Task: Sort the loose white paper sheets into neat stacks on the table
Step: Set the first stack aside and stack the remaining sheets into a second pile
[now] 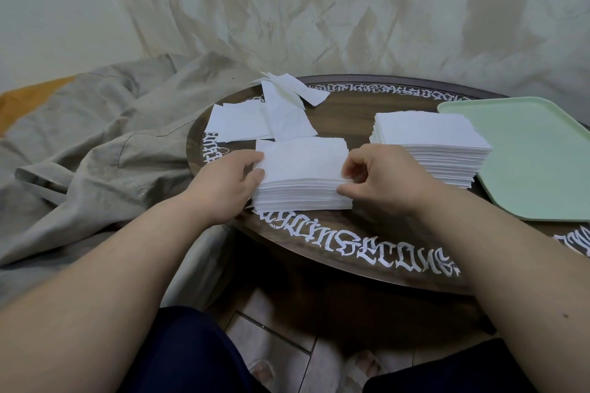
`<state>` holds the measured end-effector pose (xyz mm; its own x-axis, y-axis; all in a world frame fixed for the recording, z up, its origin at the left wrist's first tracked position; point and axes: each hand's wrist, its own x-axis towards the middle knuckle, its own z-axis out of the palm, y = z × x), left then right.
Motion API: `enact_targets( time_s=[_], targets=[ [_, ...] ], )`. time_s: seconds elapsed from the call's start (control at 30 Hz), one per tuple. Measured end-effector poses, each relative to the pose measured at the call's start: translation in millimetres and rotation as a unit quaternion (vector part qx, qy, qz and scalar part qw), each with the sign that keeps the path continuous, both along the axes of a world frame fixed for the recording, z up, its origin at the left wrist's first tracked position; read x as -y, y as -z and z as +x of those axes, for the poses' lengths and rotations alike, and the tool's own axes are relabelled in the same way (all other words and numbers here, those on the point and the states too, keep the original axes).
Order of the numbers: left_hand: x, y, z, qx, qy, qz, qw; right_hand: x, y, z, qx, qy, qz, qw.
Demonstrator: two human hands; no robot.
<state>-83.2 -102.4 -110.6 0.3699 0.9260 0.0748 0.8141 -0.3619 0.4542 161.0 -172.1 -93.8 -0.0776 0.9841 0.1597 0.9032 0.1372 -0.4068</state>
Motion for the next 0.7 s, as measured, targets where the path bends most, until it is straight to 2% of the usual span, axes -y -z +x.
enact_targets(
  time_s=[0.23,0.43,0.6,0.7],
  targets=[
    [-3,4,1,-0.018,0.026,-0.016,0.999,0,1,-4,0.004,-0.003,-0.028,1.0],
    [1,-1,4,0.005,0.029,0.027,0.999,0,-2,-3,0.026,-0.004,-0.022,0.999],
    [2,-11,24,0.023,0.055,0.097,0.993,-9,-4,-11,0.005,0.013,0.081,0.997],
    [-2,-10,36,-0.044,0.092,0.101,0.99,-13,-1,-27,0.05,-0.025,0.028,0.998]
  ],
)
